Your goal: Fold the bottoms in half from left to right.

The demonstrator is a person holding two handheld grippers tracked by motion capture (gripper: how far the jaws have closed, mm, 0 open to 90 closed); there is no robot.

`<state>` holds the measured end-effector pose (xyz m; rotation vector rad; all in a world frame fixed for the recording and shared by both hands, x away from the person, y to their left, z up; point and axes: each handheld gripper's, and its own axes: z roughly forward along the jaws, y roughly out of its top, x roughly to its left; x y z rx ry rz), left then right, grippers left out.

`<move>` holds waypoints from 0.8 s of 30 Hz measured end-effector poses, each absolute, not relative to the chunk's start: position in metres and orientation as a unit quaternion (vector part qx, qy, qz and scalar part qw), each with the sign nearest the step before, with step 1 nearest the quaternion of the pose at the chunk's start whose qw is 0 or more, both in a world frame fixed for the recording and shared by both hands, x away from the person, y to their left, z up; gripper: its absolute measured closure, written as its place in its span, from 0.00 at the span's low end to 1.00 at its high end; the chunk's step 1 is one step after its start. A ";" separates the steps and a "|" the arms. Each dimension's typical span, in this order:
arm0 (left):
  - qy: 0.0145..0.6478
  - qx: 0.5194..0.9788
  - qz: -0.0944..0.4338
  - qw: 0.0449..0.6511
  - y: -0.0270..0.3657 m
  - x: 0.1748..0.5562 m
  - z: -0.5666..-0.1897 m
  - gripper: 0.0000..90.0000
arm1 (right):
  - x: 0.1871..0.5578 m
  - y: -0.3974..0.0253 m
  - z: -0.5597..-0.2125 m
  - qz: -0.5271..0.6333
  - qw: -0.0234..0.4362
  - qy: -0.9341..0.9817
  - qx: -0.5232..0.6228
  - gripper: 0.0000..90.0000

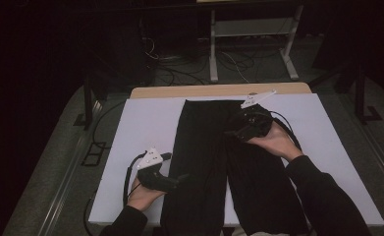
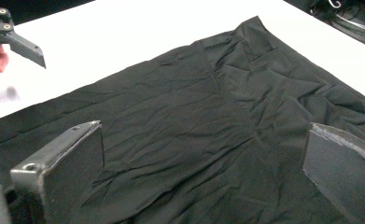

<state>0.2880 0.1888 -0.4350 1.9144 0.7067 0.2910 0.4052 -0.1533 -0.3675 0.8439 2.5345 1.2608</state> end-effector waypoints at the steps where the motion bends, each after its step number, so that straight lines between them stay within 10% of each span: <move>1: 0.294 0.797 0.121 0.514 0.189 0.288 -0.435 0.00 | 0.407 -0.152 -0.368 0.424 0.093 0.855 0.284 0.00; 24: 0.294 0.796 0.118 0.516 0.189 0.289 -0.435 0.00 | 0.450 -0.137 -0.386 0.407 0.081 0.856 0.310 0.00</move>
